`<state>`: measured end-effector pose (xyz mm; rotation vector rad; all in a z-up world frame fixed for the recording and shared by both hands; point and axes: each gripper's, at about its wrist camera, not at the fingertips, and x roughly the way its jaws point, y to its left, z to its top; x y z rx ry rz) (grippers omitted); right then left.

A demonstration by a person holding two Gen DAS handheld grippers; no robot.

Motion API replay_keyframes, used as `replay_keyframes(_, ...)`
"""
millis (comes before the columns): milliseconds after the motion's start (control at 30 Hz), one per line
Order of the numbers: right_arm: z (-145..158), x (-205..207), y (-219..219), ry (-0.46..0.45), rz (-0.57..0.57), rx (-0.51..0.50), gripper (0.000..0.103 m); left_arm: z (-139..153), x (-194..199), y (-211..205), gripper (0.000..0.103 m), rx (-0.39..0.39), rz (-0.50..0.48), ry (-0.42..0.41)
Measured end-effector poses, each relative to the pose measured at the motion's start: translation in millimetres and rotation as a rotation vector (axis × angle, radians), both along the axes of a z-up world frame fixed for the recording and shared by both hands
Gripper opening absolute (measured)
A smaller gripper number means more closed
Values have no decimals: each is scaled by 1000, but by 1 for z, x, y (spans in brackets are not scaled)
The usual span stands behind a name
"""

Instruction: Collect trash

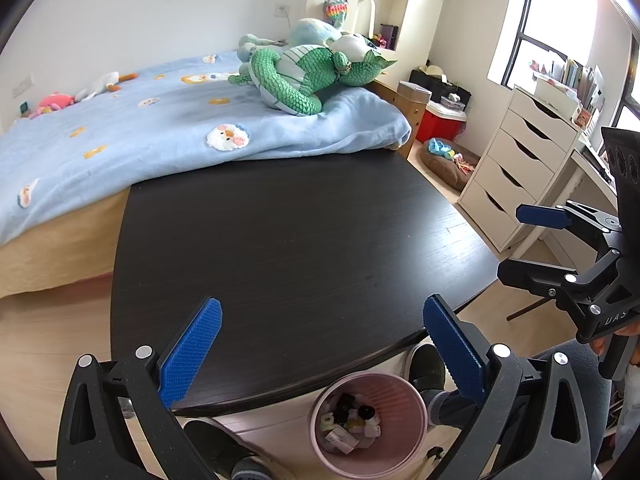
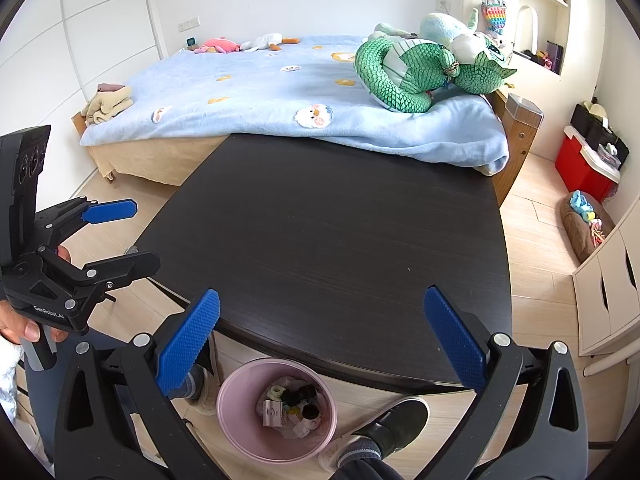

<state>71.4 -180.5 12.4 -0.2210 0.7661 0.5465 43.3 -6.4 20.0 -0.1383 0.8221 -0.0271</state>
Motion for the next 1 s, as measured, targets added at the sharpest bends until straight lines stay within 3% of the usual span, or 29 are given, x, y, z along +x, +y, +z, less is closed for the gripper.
replay_keyframes(1000,-1,0,-4,0,-2,-2,100,-1,0,-2,97,15,-2,0)
